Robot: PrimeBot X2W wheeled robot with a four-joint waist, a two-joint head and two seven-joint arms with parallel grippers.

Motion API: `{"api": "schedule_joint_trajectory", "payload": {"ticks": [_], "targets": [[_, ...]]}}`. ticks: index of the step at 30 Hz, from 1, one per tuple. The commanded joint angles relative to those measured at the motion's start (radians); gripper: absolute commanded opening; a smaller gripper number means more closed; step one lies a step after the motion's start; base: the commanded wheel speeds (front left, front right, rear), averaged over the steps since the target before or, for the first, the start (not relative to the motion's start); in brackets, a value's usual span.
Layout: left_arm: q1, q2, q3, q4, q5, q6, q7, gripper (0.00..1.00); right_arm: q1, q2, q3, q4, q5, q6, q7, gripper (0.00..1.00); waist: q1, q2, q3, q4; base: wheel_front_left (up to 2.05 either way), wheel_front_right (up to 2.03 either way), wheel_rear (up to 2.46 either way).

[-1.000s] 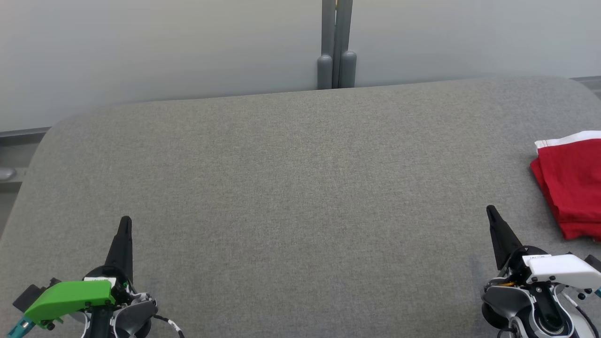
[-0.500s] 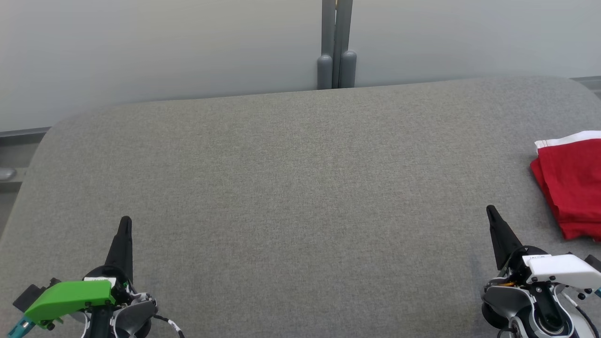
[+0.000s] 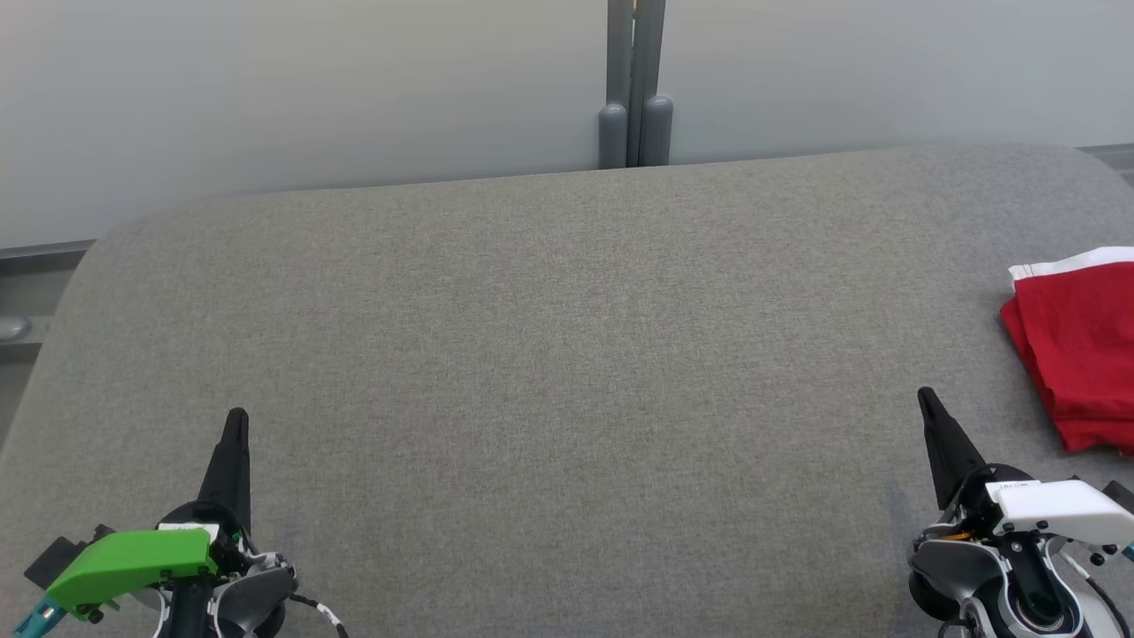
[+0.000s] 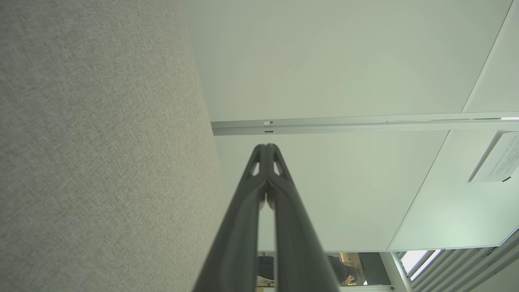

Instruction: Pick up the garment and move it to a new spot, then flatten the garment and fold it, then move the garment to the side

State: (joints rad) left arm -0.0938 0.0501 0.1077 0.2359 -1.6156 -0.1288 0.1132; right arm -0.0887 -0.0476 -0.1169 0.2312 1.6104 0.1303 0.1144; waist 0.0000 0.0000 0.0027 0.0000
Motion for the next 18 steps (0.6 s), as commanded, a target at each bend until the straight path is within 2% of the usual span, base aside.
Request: {"api": "schedule_joint_trajectory", "payload": {"ticks": [1, 18], "targets": [[-0.012, 0.000, 0.005, -0.001, 0.004, -0.004, 0.004, 0.00, -0.010, -0.005, 0.001, -0.003, 0.007, 0.001, 0.005, 0.00, 0.0000, 0.0000, 0.000, 0.000, 0.00, 0.00, 0.00], [-0.012, 0.000, 0.005, -0.001, 0.004, -0.004, 0.004, 0.00, -0.010, -0.005, 0.001, -0.003, 0.007, 0.001, 0.005, 0.00, 0.0000, 0.0000, 0.000, 0.000, 0.00, 0.00, 0.00]]}}
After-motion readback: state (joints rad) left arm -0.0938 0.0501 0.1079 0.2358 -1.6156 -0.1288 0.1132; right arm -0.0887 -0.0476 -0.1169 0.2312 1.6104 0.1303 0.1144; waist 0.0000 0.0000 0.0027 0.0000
